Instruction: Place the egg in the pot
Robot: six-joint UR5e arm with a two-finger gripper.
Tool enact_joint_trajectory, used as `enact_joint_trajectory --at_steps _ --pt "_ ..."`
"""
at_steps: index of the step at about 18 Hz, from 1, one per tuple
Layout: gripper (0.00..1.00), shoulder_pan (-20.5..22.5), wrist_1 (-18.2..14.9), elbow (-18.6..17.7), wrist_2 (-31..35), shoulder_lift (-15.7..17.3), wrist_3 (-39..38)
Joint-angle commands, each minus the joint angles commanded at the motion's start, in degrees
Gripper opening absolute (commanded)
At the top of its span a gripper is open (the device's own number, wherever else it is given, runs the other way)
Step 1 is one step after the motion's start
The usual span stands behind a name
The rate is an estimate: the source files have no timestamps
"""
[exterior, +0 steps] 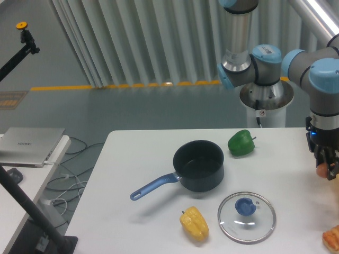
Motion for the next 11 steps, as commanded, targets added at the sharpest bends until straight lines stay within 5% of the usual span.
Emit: enact_joint_trajectory --at_steps 11 --pt "0.37 -0.79 -0.09 -0.18 -0.09 0.35 -0.70"
